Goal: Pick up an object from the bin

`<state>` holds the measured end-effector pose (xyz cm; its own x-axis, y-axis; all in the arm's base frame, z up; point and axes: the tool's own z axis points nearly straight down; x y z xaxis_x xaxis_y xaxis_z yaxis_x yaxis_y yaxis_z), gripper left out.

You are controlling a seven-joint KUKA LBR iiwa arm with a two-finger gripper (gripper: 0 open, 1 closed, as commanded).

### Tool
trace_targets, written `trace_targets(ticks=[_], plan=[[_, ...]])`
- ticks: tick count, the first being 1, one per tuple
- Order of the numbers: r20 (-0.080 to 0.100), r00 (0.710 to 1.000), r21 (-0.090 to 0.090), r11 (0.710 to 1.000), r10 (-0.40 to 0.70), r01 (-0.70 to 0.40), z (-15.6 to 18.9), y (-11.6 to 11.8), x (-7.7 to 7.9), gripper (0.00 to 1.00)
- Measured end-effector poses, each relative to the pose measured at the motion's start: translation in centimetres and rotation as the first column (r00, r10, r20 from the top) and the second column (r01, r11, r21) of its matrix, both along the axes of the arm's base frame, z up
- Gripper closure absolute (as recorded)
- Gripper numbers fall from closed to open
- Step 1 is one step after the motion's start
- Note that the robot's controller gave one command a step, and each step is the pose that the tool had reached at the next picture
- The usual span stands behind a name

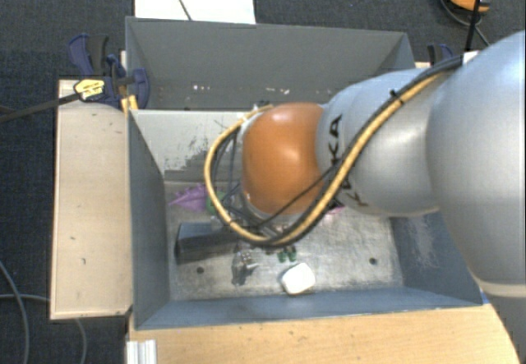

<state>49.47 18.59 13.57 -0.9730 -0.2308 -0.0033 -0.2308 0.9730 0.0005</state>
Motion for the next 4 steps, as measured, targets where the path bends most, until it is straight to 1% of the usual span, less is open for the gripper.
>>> trace_targets(ticks=[1,2,3,4], plan=[[0.001,1.0,0.003,1.0,-0.023,0.023,-0.7,1.6,1.4,0.0],[0.001,1.0,0.001,1.0,-0.028,0.028,-6.3,-1.2,1.6,0.0],[-0.005,0.994,-0.002,0.994,-0.108,0.108,-6.3,-1.2,3.1,1.0],[-0.005,0.994,-0.002,0.994,-0.108,0.108,-6.3,-1.2,3.1,1.0]])
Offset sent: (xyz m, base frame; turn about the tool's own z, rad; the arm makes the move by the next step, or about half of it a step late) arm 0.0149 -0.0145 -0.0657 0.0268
